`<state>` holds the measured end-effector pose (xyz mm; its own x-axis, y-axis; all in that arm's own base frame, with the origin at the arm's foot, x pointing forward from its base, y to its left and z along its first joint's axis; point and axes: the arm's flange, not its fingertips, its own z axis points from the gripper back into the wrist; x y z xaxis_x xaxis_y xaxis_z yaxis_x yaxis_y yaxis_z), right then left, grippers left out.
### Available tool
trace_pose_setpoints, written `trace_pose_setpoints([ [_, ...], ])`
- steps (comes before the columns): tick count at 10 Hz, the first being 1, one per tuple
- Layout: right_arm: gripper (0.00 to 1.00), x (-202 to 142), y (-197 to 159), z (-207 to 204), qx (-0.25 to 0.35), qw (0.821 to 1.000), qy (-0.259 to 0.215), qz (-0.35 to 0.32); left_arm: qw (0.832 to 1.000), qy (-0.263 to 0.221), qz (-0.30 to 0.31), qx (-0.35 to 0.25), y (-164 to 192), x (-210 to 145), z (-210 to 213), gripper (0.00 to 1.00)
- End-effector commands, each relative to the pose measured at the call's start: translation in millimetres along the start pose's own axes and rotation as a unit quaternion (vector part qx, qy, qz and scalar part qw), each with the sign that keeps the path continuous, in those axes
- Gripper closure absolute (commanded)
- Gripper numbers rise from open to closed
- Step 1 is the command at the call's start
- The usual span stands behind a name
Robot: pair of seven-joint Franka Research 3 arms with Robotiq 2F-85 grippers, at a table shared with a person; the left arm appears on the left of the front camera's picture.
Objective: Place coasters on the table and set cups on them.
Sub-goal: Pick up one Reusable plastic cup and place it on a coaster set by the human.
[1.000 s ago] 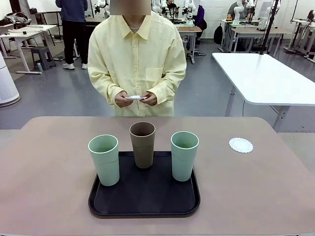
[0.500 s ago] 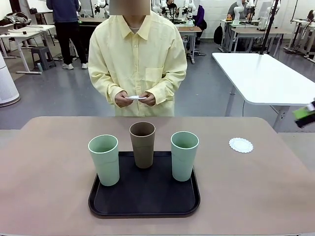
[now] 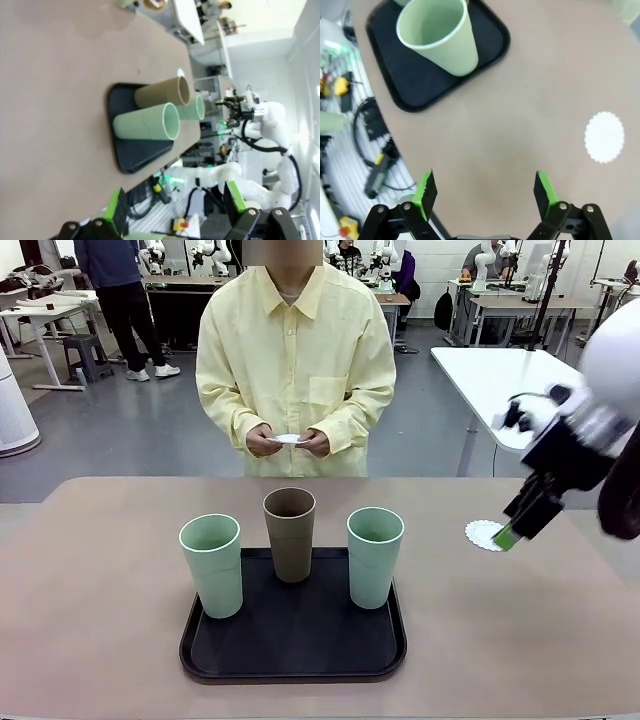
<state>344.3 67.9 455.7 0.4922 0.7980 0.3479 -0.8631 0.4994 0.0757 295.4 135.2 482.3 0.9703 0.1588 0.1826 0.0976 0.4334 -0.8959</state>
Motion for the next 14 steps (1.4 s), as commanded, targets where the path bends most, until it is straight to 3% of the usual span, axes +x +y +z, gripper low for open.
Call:
trace_pose_setpoints([
  [1, 0.00, 8.8, 5.2, -22.5, -0.002, 1.000, 0.000, 0.011, 1.000, -0.003, -0.005, -0.008, -0.1, 1.3, -0.2, 0.00],
  [3, 0.00, 5.0, 3.4, -25.7, 0.018, 0.999, -0.034, 0.015, 1.000, -0.003, -0.005, -0.008, -0.1, 1.3, -0.2, 0.00],
  [4, 0.00, 18.5, 6.8, -20.5, -0.003, 1.000, 0.002, 0.027, 1.000, -0.003, -0.005, -0.008, -0.1, 1.3, -0.2, 0.00],
  [8, 0.00, 17.6, 4.3, -21.3, 0.005, 0.999, -0.007, 0.031, 1.000, -0.003, -0.005, -0.008, -0.1, 1.3, -0.2, 0.00],
  [9, 0.00, -0.7, 1.1, -13.2, 0.033, 0.987, -0.085, 0.130, 1.000, -0.003, -0.005, -0.008, -0.1, 1.3, -0.2, 0.00],
  [10, 0.00, -18.3, -7.5, -12.4, 0.060, 0.966, -0.166, 0.189, 1.000, -0.003, -0.005, -0.008, -0.1, 1.3, -0.2, 0.00],
  [11, 0.00, -38.5, -21.8, -12.2, 0.083, 0.944, -0.236, 0.214, 1.000, -0.003, -0.005, -0.008, -0.1, 1.3, -0.2, 0.00],
  [14, 0.00, -76.6, -47.5, -27.2, 0.134, 0.888, -0.366, 0.246, 1.000, -0.003, -0.005, -0.008, -0.1, 1.3, -0.2, 0.00],
])
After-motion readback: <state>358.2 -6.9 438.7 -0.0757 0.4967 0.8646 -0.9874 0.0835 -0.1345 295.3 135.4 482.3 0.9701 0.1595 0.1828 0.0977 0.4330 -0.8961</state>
